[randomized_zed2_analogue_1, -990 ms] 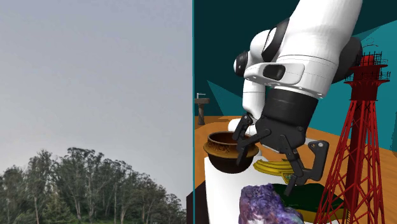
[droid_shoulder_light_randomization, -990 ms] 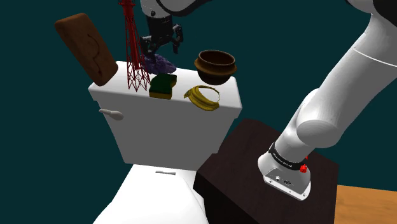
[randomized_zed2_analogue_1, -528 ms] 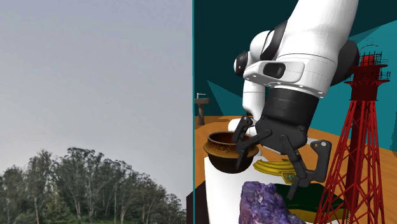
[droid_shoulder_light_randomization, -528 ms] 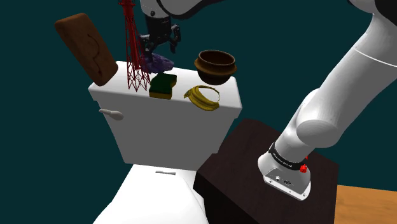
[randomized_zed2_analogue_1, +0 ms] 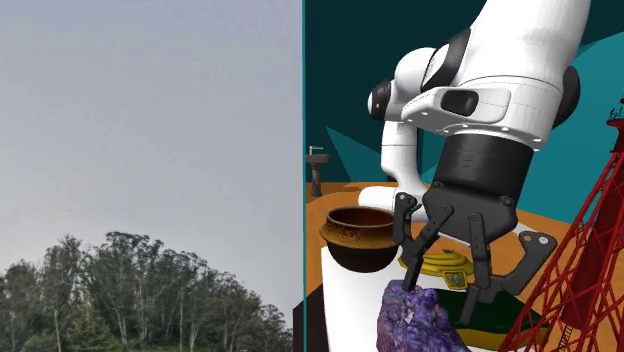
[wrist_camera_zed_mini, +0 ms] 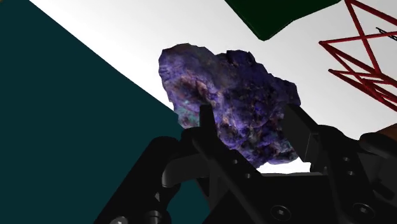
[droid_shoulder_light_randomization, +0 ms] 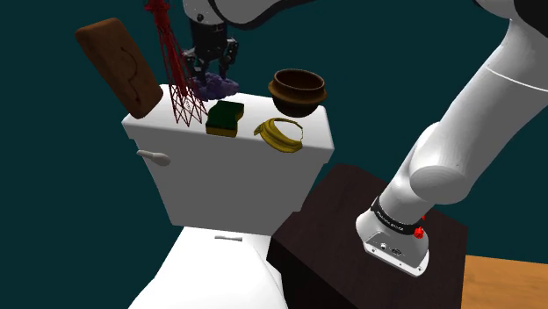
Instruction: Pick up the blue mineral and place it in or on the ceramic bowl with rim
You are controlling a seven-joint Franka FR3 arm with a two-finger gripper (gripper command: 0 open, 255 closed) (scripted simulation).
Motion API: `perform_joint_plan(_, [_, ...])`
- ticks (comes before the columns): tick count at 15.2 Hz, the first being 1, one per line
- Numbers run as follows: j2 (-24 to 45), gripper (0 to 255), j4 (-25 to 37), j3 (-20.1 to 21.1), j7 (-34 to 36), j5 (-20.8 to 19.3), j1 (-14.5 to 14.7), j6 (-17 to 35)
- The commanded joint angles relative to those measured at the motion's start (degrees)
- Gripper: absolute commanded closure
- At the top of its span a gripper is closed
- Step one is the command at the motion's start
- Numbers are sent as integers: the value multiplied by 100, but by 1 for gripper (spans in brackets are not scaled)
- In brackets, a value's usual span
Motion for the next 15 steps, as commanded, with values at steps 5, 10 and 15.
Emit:
perform_joint_plan(5, [-8,255,-144,-119,-228,75,-126,-618])
perform_joint_plan(10, [-58,255,181,-90,-341,128,-151,-974])
perform_joint_plan(15, [-76,255,541,-71,-442,162,-162,-1337])
